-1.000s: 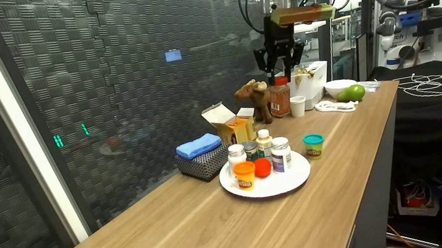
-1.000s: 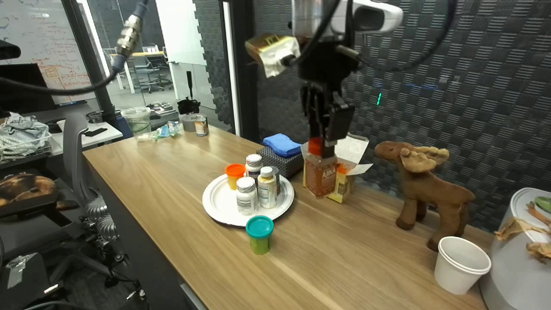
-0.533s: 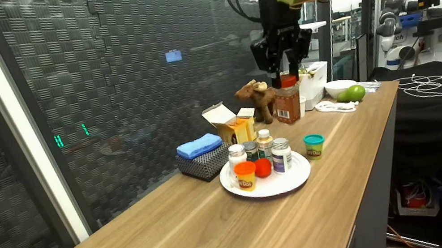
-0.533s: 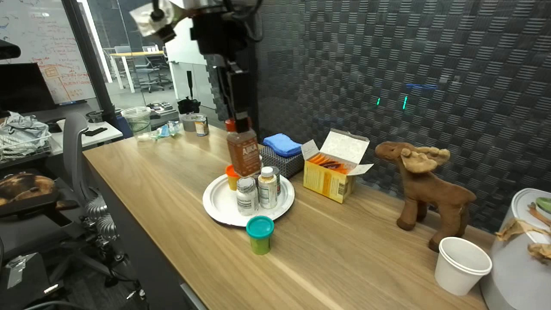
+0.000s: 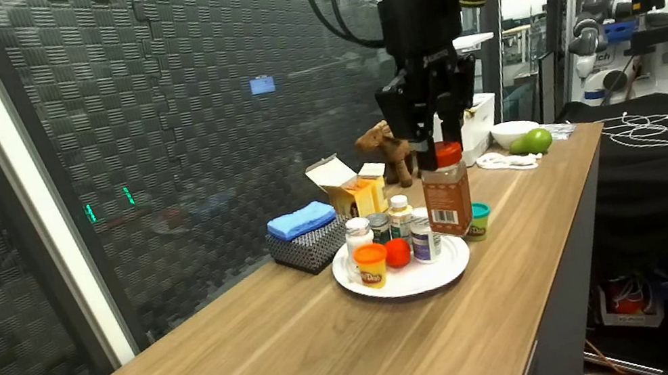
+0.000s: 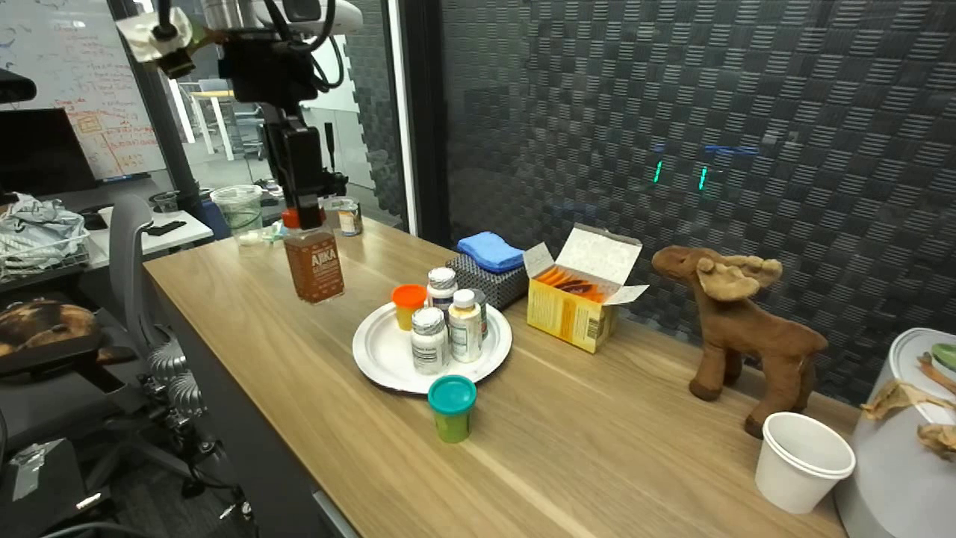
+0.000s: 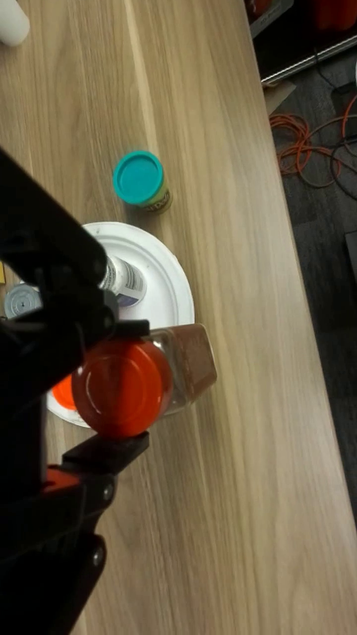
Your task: Put the bottles on the tray
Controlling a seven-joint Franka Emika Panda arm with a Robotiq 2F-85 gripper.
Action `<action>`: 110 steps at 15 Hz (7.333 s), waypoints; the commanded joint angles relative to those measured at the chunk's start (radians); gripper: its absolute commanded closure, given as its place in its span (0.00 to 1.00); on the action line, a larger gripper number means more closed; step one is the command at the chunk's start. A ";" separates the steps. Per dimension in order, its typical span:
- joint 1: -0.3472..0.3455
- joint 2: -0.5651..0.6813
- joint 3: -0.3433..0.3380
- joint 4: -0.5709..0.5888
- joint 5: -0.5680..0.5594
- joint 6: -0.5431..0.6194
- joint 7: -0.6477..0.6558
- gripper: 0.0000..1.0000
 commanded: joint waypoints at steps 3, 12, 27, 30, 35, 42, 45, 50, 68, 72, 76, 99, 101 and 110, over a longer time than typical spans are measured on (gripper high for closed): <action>-0.016 0.136 -0.023 0.065 0.013 0.024 -0.138 0.76; -0.011 0.316 -0.040 0.160 0.027 0.120 -0.208 0.76; -0.027 0.374 -0.093 0.151 0.038 0.187 -0.203 0.76; -0.028 0.367 -0.099 0.138 0.024 0.202 -0.198 0.76; -0.023 0.357 -0.110 0.130 -0.021 0.222 -0.175 0.76; -0.024 0.354 -0.130 0.117 -0.097 0.253 -0.128 0.76; -0.026 0.353 -0.130 0.115 -0.094 0.247 -0.138 0.76; -0.035 0.345 -0.127 0.097 -0.060 0.241 -0.167 0.12; -0.111 0.020 -0.201 -0.104 0.228 0.162 -0.514 0.00; -0.125 0.045 -0.188 -0.108 0.199 0.186 -0.488 0.00; -0.125 0.049 -0.182 -0.115 0.175 0.211 -0.478 0.00; -0.141 0.333 -0.235 -0.106 -0.279 0.531 -0.204 0.29; -0.142 0.331 -0.234 -0.107 -0.277 0.538 -0.211 0.46; -0.126 0.256 -0.224 -0.166 -0.215 0.457 -0.150 0.73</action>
